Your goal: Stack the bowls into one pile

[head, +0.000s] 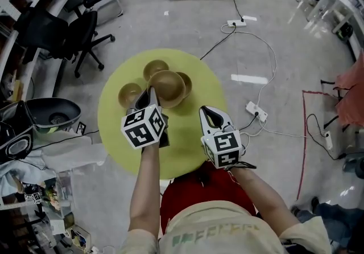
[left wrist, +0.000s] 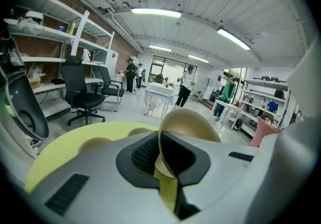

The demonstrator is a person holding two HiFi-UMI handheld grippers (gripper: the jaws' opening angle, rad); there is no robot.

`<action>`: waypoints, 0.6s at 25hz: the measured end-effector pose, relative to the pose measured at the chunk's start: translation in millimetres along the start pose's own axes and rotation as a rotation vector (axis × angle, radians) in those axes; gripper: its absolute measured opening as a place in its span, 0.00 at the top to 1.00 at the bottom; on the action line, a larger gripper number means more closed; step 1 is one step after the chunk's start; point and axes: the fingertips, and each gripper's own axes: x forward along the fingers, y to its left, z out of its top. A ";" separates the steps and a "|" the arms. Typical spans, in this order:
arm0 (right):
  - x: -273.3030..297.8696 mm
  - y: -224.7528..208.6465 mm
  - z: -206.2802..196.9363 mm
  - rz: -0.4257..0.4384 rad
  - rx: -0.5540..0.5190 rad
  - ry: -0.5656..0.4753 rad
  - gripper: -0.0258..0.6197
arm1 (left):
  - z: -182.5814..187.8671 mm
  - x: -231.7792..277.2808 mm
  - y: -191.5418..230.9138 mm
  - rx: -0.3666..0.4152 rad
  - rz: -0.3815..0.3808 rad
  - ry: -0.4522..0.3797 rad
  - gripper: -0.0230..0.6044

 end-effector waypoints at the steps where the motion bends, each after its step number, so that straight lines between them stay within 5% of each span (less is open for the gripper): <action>1: -1.3 -1.3 -1.4 -0.007 0.002 0.002 0.90 | 0.2 1.7 -2.4 0.000 -0.008 0.000 0.91; 15: -15.4 -8.5 -24.5 -0.105 0.062 0.027 0.90 | -9.9 27.0 -20.1 0.066 -0.083 0.027 0.91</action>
